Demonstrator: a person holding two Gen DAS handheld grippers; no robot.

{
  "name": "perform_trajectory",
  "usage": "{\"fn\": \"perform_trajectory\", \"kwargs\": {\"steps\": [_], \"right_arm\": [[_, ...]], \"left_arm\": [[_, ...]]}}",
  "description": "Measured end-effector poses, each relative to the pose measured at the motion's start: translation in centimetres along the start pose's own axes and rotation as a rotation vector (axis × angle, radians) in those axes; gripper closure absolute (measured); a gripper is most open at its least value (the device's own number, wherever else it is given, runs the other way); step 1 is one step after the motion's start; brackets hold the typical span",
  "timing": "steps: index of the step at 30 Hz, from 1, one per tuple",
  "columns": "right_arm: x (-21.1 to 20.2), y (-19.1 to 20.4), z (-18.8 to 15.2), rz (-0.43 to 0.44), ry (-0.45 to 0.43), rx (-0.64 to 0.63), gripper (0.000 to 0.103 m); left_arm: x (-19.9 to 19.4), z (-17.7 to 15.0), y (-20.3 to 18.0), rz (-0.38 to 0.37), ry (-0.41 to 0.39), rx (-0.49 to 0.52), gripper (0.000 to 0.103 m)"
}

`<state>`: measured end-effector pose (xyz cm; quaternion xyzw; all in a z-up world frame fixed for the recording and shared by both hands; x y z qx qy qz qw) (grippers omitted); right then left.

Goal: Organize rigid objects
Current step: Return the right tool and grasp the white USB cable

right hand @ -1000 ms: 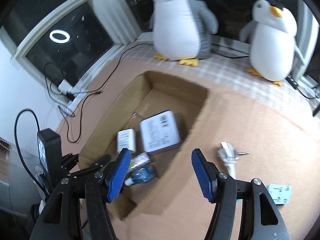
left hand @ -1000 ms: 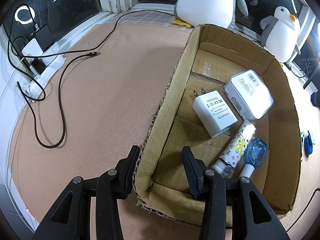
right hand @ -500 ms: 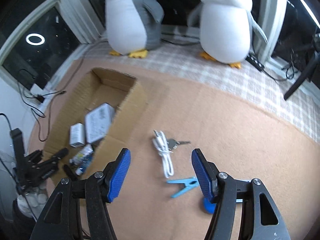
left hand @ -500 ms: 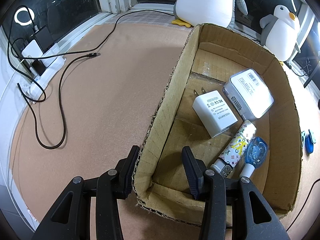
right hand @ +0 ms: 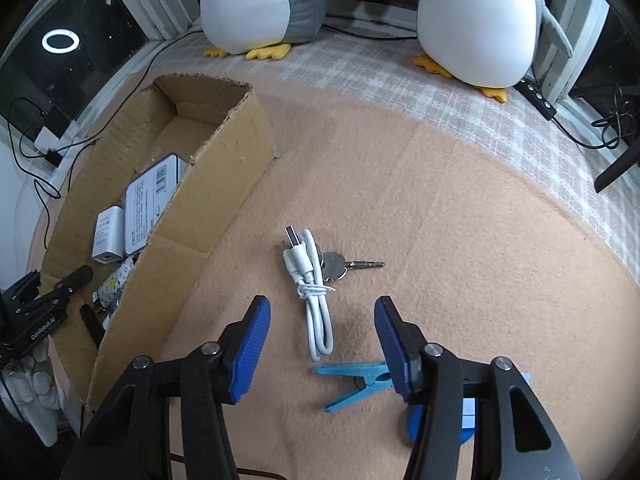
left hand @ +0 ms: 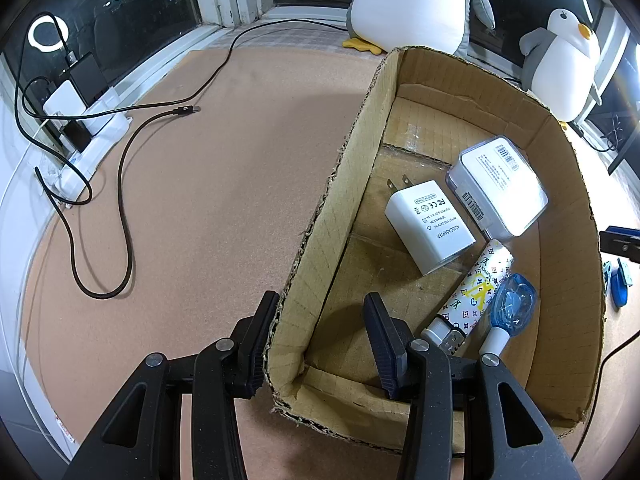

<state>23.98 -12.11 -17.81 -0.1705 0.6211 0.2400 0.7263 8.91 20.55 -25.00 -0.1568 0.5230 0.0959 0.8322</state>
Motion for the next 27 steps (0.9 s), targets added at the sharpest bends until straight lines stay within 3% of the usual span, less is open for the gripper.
{"fn": "perform_trajectory", "kwargs": {"steps": [15, 19, 27], "right_arm": [[2.1, 0.9, 0.9, -0.035, 0.041, -0.033, 0.074], [2.1, 0.8, 0.8, -0.040, 0.043, -0.036, 0.085], [1.6, 0.3, 0.3, -0.031, 0.041, -0.028, 0.087]], "left_arm": [[0.0, 0.0, 0.0, 0.000, 0.000, 0.000, 0.055], [0.0, 0.0, 0.0, 0.000, 0.000, -0.001, 0.055], [0.0, 0.0, 0.0, 0.001, 0.000, 0.000, 0.055]]}}
Point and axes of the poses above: each gripper's, at about its wrist camera, not at the fingertips, and x roughly the way its jaws point, y to its left, z to its top, the point moved 3 cm from there along x, roughly the way its jaws point, and after that the axes turned 10 degrees about -z, right-handed, at the moved point
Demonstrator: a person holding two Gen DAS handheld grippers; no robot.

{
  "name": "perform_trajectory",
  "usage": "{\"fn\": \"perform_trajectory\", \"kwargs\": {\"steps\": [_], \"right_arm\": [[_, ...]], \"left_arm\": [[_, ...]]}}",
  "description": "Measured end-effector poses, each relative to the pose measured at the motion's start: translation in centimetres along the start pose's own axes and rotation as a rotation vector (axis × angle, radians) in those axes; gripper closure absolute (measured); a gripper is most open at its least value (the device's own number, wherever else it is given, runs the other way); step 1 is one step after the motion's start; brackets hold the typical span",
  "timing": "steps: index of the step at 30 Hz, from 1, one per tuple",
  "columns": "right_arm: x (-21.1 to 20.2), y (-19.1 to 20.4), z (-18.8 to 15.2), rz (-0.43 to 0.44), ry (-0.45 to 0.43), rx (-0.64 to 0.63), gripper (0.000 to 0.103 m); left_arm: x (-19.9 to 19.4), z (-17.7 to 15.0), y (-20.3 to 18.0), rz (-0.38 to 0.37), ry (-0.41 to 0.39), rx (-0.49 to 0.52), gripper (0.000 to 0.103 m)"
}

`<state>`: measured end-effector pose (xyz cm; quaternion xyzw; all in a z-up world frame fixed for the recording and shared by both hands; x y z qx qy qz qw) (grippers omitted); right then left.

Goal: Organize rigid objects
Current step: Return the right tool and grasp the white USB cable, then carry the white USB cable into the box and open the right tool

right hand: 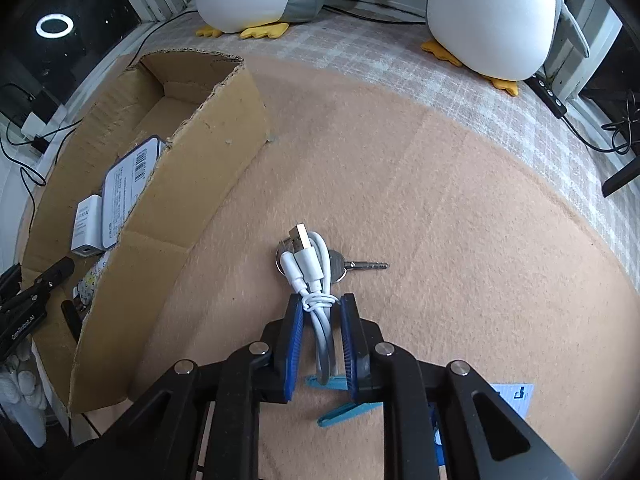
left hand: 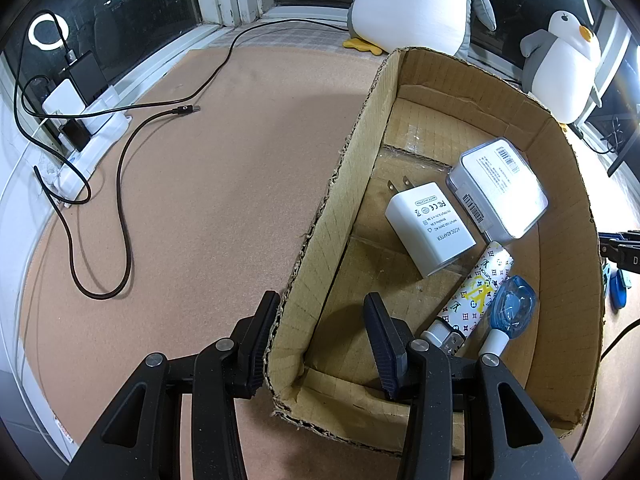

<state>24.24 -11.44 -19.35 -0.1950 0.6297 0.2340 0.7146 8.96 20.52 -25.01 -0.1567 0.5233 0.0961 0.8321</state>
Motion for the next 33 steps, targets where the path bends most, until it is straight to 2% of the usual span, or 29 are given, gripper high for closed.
{"fn": "perform_trajectory", "kwargs": {"steps": [9, 17, 26, 33], "right_arm": [[-1.4, -0.9, -0.2, 0.021, -0.032, 0.034, 0.088], [-4.4, -0.3, -0.3, 0.048, -0.091, 0.029, 0.088], [-8.8, 4.4, 0.8, 0.110, -0.182, -0.061, 0.088], [-9.8, 8.8, 1.2, 0.153, -0.201, -0.133, 0.088]], "left_arm": [[0.0, 0.0, 0.0, -0.002, -0.001, -0.001, 0.055], [0.0, 0.0, 0.0, -0.001, 0.000, -0.001, 0.055], [0.0, 0.0, 0.0, -0.001, 0.000, -0.002, 0.056], [0.0, 0.1, -0.1, -0.003, 0.000, -0.004, 0.056]]}}
Point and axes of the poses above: each gripper's, at about its wrist camera, not at the fingertips, and x roughly the way its jaws point, y to its left, z to its top, the point moved 3 cm from there along x, roughly the way its jaws point, and after that the axes turned 10 degrees about -z, right-handed, at the moved point
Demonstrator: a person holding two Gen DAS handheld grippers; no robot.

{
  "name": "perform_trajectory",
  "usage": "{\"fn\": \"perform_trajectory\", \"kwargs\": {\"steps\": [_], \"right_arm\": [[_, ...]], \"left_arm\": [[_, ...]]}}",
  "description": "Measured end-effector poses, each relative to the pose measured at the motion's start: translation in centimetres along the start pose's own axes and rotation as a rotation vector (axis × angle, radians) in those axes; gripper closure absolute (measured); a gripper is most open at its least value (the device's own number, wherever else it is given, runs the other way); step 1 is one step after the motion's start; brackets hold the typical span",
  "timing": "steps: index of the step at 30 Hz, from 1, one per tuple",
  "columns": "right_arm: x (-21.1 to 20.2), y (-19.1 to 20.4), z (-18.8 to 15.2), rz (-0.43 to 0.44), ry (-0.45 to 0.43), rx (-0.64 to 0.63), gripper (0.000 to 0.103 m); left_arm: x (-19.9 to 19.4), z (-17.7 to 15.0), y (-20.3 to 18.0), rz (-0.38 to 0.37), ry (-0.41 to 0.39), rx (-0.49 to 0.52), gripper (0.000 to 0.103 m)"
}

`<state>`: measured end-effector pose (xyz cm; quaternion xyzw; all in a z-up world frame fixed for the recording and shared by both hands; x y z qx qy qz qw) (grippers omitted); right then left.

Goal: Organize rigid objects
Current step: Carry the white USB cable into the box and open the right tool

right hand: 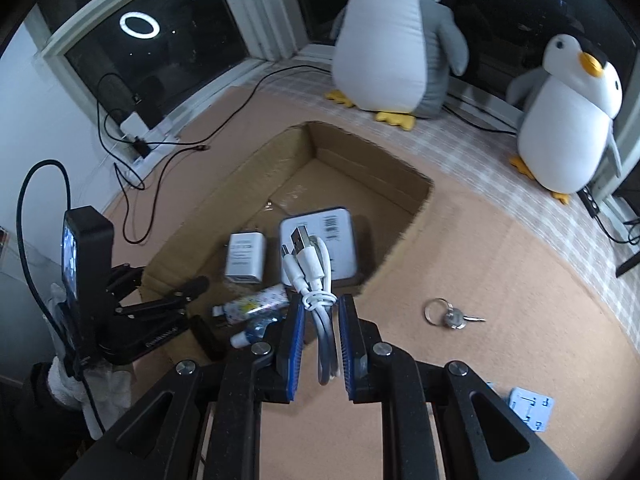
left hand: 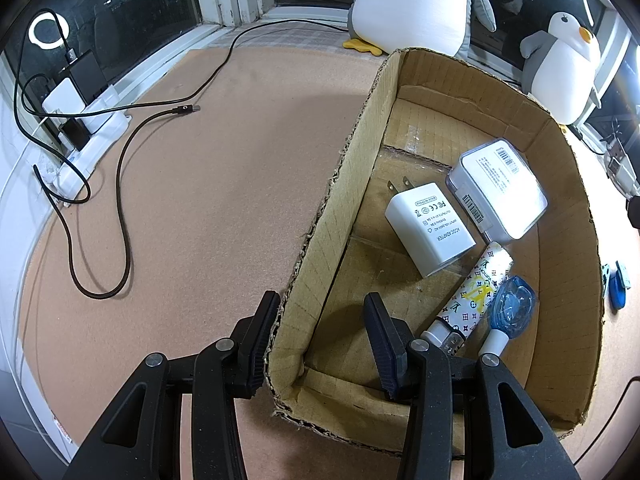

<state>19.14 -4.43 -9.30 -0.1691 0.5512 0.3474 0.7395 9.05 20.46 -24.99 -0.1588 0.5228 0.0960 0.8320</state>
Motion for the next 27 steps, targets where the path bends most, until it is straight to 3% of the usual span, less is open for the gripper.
{"fn": "perform_trajectory", "kwargs": {"steps": [11, 27], "right_arm": [[2.8, 4.0, 0.7, 0.015, 0.029, -0.050, 0.088], [5.4, 5.3, 0.3, 0.005, 0.057, -0.060, 0.086]], "left_arm": [[0.0, 0.0, 0.0, 0.002, 0.000, 0.005, 0.056], [0.0, 0.0, 0.0, 0.002, 0.000, 0.005, 0.056]]}}
Point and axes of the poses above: each gripper's, at about its wrist camera, not at the fingertips, and x roughly the way its jaws point, y to its left, z to its top, the point moved 3 cm from there along x, roughly the way its jaws point, and after that the axes turned 10 degrees about -z, right-handed, at the moved point
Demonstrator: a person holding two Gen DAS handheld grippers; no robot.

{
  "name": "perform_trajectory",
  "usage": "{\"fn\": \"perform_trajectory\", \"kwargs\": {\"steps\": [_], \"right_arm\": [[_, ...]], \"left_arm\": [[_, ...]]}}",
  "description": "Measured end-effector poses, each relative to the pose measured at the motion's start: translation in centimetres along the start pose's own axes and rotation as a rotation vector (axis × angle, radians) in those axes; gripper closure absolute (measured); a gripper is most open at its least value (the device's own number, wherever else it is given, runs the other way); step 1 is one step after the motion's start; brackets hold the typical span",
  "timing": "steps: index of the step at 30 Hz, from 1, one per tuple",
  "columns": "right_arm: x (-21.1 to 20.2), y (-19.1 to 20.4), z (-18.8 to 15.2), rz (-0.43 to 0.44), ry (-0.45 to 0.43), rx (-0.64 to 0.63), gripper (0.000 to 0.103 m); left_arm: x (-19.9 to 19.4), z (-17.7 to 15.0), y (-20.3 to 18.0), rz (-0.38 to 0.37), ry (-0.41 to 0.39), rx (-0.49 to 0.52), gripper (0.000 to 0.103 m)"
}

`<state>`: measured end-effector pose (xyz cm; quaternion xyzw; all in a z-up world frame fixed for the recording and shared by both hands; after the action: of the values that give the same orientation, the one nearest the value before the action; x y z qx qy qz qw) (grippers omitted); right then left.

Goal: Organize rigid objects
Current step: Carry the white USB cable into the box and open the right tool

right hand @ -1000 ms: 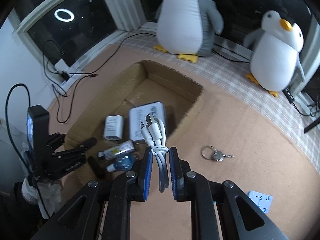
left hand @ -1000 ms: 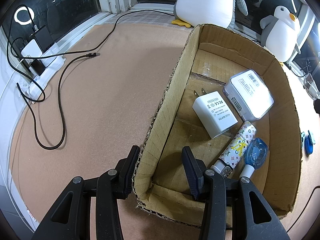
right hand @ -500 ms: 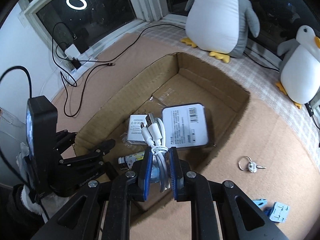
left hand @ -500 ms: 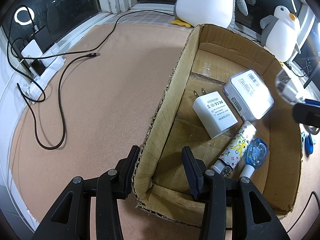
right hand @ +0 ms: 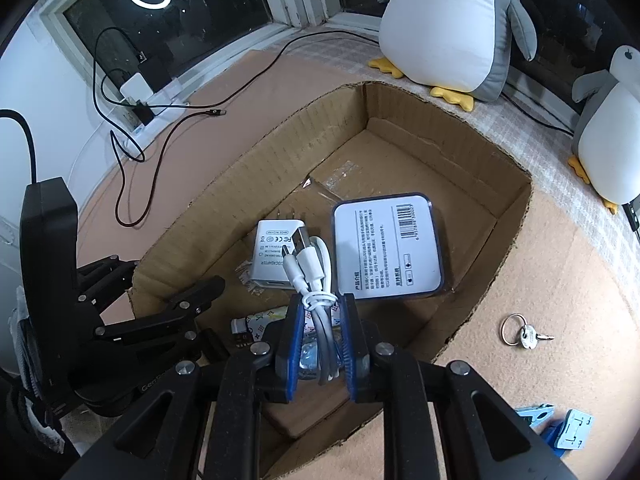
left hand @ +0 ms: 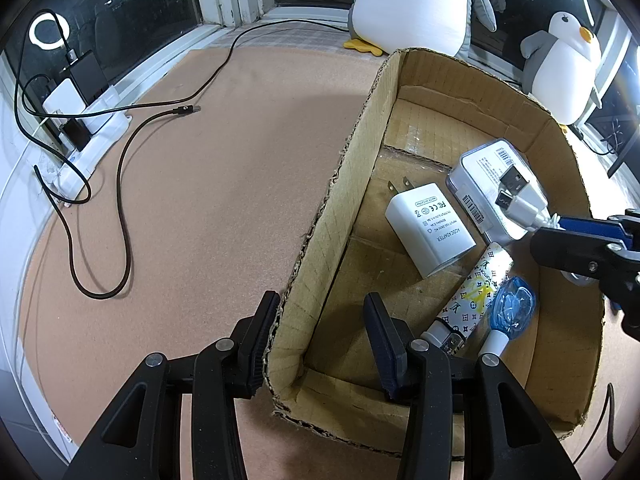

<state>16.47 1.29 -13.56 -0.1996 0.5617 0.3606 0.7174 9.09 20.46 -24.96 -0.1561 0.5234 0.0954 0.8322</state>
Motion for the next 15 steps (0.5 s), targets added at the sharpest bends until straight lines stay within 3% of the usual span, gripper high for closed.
{"fn": "perform_trajectory", "kwargs": {"steps": [2, 4, 5, 15], "right_arm": [[-0.1, 0.2, -0.1, -0.001, -0.011, -0.012, 0.080], [-0.4, 0.3, 0.0, 0.005, -0.024, -0.015, 0.061], [-0.7, 0.3, 0.0, 0.007, -0.042, -0.010, 0.058], [-3.1, -2.9, 0.0, 0.029, -0.119, 0.110, 0.057]], "left_arm": [[0.0, 0.0, 0.0, 0.000, 0.000, 0.000, 0.056], [0.0, 0.0, 0.0, 0.001, 0.000, 0.000, 0.056], [0.0, 0.0, 0.0, 0.001, 0.000, 0.000, 0.056], [0.0, 0.1, 0.1, 0.003, 0.000, 0.001, 0.056]]}}
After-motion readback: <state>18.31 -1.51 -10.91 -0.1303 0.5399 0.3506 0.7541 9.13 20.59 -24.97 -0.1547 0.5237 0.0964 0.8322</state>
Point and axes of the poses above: each gripper's, at about its wrist camera, not at the fingertips, and x roughly the way its jaws point, y to its left, z to its top, the point moved 3 cm from there along x, roughly the way its jaws point, and after that the axes turned 10 degrees about -z, right-handed, at the moved point
